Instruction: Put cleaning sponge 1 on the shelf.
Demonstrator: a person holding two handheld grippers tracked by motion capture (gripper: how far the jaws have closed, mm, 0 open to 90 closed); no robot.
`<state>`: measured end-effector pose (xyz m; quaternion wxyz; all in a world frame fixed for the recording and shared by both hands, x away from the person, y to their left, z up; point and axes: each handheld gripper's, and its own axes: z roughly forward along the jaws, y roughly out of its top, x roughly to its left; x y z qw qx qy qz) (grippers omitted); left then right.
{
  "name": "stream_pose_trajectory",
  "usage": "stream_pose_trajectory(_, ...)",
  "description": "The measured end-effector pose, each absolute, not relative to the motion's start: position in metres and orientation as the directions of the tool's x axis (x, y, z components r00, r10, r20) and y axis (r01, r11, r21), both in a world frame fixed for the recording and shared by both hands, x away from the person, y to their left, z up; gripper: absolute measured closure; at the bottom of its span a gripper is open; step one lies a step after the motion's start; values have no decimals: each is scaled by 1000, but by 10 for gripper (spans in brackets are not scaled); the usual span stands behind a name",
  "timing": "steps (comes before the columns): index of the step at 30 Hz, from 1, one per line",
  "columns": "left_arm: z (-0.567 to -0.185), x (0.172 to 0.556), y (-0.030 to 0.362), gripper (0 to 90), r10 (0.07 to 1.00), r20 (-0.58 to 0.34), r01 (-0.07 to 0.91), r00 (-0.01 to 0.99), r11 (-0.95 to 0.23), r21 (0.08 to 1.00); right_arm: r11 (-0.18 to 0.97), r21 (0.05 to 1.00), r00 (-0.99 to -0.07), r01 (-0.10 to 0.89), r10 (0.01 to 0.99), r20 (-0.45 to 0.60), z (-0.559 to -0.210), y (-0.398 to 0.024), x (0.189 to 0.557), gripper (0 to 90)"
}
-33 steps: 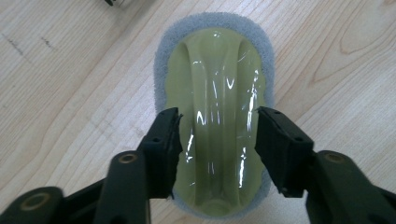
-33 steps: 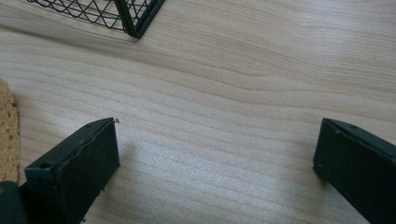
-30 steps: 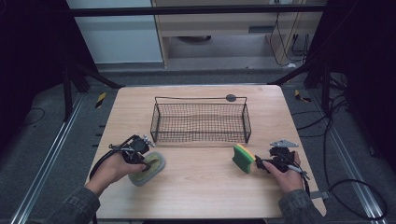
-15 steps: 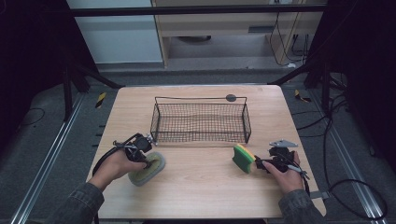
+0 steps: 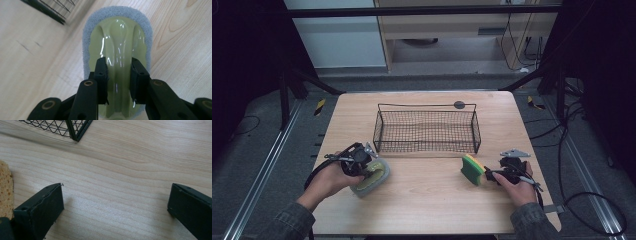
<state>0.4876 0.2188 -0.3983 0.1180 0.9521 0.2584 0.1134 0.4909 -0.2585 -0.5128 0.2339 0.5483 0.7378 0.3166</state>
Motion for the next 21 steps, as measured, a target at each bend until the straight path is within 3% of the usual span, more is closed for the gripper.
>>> stream_pose_trajectory(5, -380, 483, 213, 707, 443, 235, 373, 865, -881, 290, 207, 725, -301, 657, 954, 1, -513, -258, 492, 5)
stream_pose_trajectory(21, -328, 496, 198, 707, 313, 341, 211, 886, -929, 306, 215, 725, -304, 655, 952, -7, -513, -258, 491, 8)
